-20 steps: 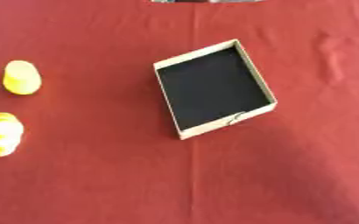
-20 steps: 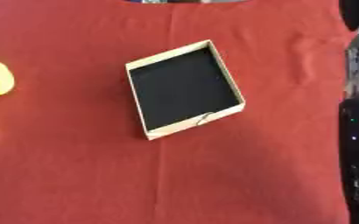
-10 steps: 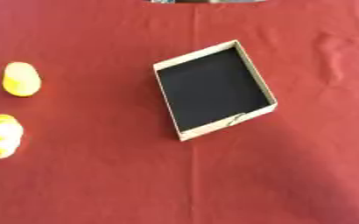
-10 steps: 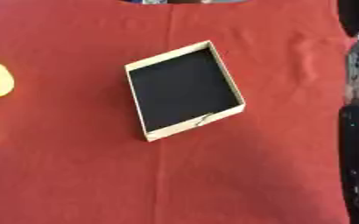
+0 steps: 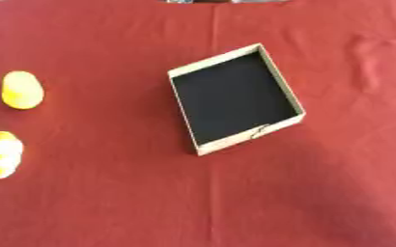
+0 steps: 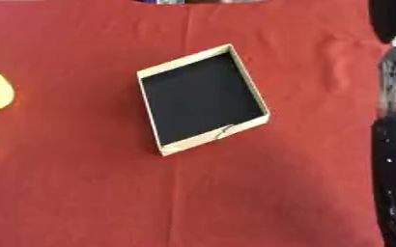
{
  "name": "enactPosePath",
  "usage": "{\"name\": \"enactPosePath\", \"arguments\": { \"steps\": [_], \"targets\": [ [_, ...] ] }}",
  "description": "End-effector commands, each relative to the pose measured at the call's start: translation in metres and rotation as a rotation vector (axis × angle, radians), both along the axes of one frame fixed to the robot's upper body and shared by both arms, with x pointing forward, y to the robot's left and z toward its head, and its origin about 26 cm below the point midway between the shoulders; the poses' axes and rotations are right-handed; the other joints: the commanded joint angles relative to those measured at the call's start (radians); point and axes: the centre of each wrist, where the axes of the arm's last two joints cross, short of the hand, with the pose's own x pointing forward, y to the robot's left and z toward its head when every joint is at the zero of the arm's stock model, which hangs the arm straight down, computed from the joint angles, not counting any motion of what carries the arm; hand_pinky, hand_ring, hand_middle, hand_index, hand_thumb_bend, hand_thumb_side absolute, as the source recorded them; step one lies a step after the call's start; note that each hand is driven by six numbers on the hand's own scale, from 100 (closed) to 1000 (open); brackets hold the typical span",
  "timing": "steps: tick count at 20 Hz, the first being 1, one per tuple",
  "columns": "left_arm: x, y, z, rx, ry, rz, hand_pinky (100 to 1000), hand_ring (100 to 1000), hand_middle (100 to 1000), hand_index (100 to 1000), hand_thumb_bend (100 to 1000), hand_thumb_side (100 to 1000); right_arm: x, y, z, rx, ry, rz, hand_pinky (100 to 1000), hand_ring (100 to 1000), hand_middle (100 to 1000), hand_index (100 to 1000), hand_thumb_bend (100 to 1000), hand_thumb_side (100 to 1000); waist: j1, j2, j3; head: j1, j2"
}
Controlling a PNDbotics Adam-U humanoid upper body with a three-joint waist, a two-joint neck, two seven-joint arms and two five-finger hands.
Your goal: Pick up objects on the table and place them in the box.
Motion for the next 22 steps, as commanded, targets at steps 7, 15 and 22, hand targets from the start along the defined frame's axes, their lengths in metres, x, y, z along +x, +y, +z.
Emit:
{"name": "enactPosePath", "arguments": {
  "steps": [7,15,22],
  "targets": [
    [-0.012,-0.010,0.029,0.031,-0.245,0.012,595,541,537,659,180,100,-0.006,0.000,0.009,-0.012,-0.036,0.005,898,982,792,887,100,646,0.001,-0.020,0.003,0.000,-0.010],
    [-0.037,-0.062,0.106,0.003,-0.480,-0.210,597,534,530,653,139,100,-0.008,-0.003,0.014,-0.018,-0.066,-0.014,898,976,793,887,100,640,-0.003,-0.032,0.012,-0.016,-0.001],
    [-0.037,-0.130,0.165,-0.085,-0.591,-0.483,603,533,530,659,100,100,-0.008,-0.003,0.016,-0.013,-0.076,-0.013,897,972,793,886,100,639,-0.004,-0.045,0.007,-0.030,0.005]
  ]
}}
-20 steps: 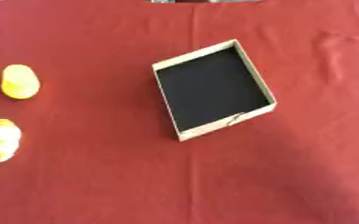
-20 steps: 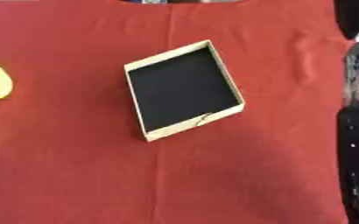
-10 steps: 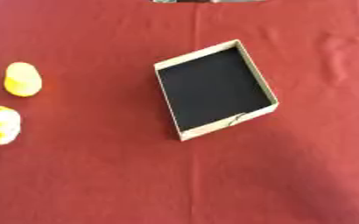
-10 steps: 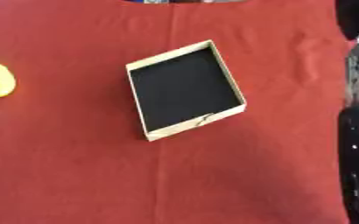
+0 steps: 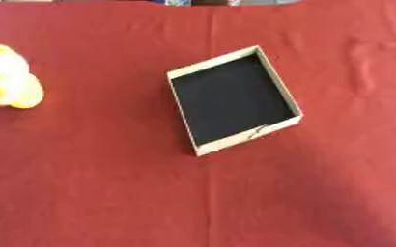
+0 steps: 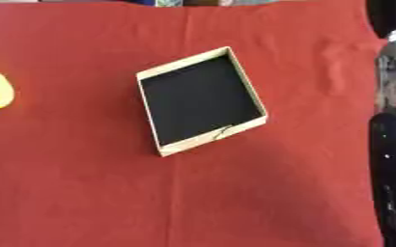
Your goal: Pick up objects on the table and place them in the box.
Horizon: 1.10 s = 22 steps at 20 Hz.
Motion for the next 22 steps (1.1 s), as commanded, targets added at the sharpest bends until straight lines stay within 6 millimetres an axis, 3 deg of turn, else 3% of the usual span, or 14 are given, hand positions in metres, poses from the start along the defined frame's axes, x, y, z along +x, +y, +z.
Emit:
{"name": "enactPosePath", "arguments": {
  "steps": [1,7,12,17,22],
  "targets": [
    [0.000,-0.024,0.019,0.001,-0.009,-0.104,605,534,533,663,100,100,-0.006,-0.001,0.010,-0.015,-0.040,-0.005,897,972,793,886,100,638,0.003,-0.029,-0.003,0.001,0.004],
    [0.028,-0.077,0.037,-0.006,0.063,-0.286,612,536,536,669,100,100,-0.007,0.001,0.013,-0.002,-0.057,0.001,896,968,794,886,100,639,0.006,-0.036,-0.018,0.014,0.012],
    [0.049,-0.117,0.036,-0.027,0.105,-0.365,609,532,530,666,100,100,-0.007,0.001,0.015,0.023,-0.068,-0.001,896,965,794,885,100,642,0.005,-0.040,-0.028,0.024,0.014],
    [0.066,-0.152,0.021,-0.067,0.120,-0.363,609,534,530,667,100,100,-0.007,0.001,0.016,0.049,-0.075,0.001,896,965,794,885,100,645,0.001,-0.041,-0.032,0.035,0.011],
    [0.083,-0.177,-0.014,-0.099,0.167,-0.303,610,532,528,670,100,100,-0.007,0.002,0.017,0.056,-0.076,0.005,895,966,793,885,100,645,-0.003,-0.036,-0.039,0.049,0.003]
  ]
}}
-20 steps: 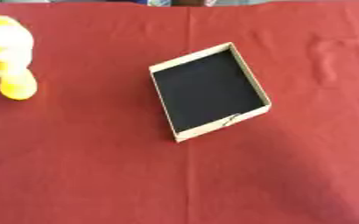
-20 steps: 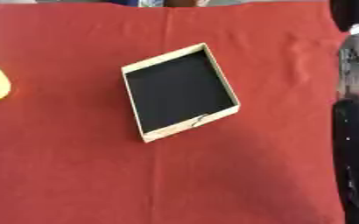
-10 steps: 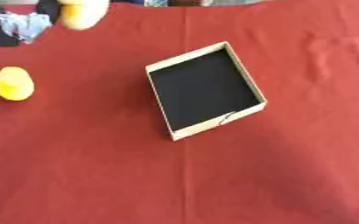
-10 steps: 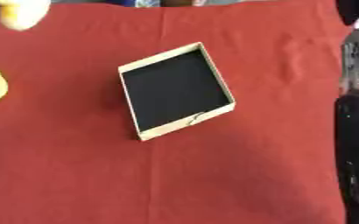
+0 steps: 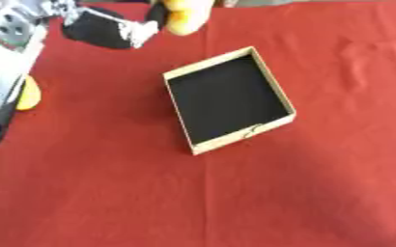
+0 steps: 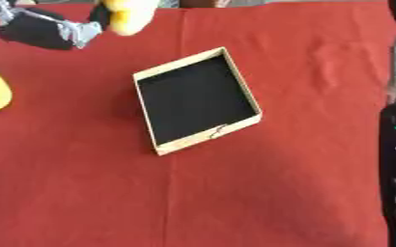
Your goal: Pick up objects on the table and place them in the box.
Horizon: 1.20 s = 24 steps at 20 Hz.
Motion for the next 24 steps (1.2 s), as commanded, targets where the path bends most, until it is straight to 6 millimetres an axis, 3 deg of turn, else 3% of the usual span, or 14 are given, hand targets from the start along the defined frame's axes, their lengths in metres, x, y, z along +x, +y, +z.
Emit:
{"name": "enactPosePath", "arguments": {
  "steps": [1,11,16,18,21,22,24],
  "targets": [
    [0.008,-0.011,-0.012,-0.003,0.015,0.028,610,532,527,670,100,100,-0.006,0.001,0.009,-0.001,-0.040,0.006,896,966,793,885,100,645,-0.003,-0.023,-0.003,0.011,-0.006],
    [0.023,-0.031,-0.050,0.008,0.128,0.006,628,549,545,692,100,149,-0.005,0.003,0.007,0.005,-0.028,0.019,896,969,792,884,100,647,-0.007,-0.016,-0.014,0.023,-0.013],
    [0.024,-0.041,-0.063,0.063,0.157,-0.008,657,577,574,723,100,112,-0.005,0.004,0.006,0.006,-0.026,0.024,895,969,791,884,100,647,-0.007,-0.016,-0.016,0.025,-0.014],
    [0.025,-0.041,-0.067,0.087,0.167,0.002,690,608,606,757,100,100,-0.005,0.004,0.006,0.007,-0.026,0.024,895,969,791,884,100,647,-0.007,-0.017,-0.015,0.021,-0.016],
    [0.025,-0.041,-0.070,0.146,0.166,0.007,806,771,753,899,100,115,-0.005,0.004,0.005,0.006,-0.022,0.026,895,970,791,884,100,647,-0.007,-0.017,-0.014,0.019,-0.017],
    [0.025,-0.041,-0.070,0.165,0.160,0.014,825,791,765,908,100,117,-0.005,0.004,0.005,0.005,-0.021,0.026,895,970,791,884,100,647,-0.007,-0.017,-0.013,0.018,-0.016],
    [0.026,-0.039,-0.071,0.209,0.156,0.039,866,843,813,938,139,212,-0.005,0.004,0.005,0.004,-0.019,0.027,895,970,791,884,100,647,-0.008,-0.017,-0.012,0.017,-0.016]
  ]
}}
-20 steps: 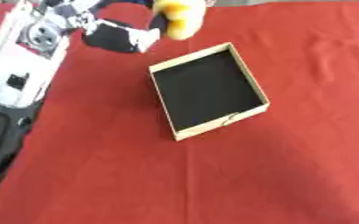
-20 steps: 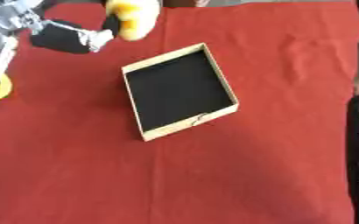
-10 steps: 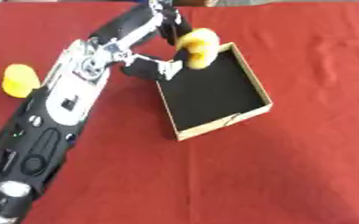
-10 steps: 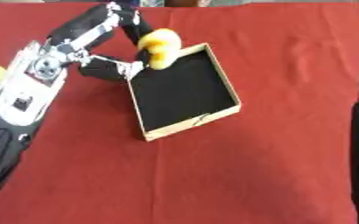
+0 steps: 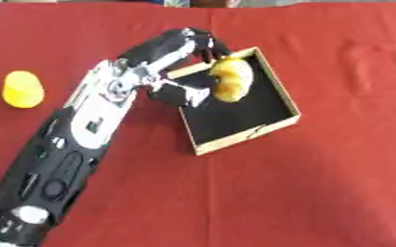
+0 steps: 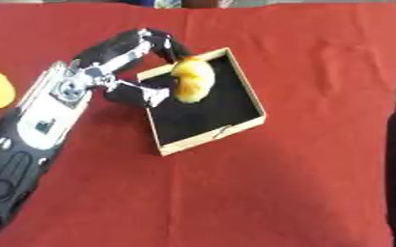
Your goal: Pick up objects on the table and place them in the box.
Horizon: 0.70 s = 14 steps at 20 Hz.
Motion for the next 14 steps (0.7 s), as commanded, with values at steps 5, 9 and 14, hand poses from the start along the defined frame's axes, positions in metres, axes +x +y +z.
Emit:
{"name": "enactPosePath", "arguments": {
  "steps": [5,9,14],
  "targets": [
    [0.002,0.003,0.003,0.103,-0.030,0.040,887,876,843,960,207,284,-0.006,0.001,0.006,-0.012,-0.025,0.010,895,972,790,883,100,646,-0.003,-0.021,0.003,-0.002,-0.009],
    [-0.001,0.007,0.008,0.045,-0.067,0.053,866,857,822,942,118,235,-0.005,0.001,0.005,-0.016,-0.022,0.010,895,972,790,883,100,646,-0.004,-0.023,0.006,-0.002,-0.009],
    [-0.015,0.050,0.045,-0.024,-0.191,0.109,863,854,817,934,141,172,-0.006,-0.003,0.006,-0.025,-0.024,-0.011,894,970,790,883,100,645,0.008,-0.027,0.020,-0.017,-0.003]
  ]
}}
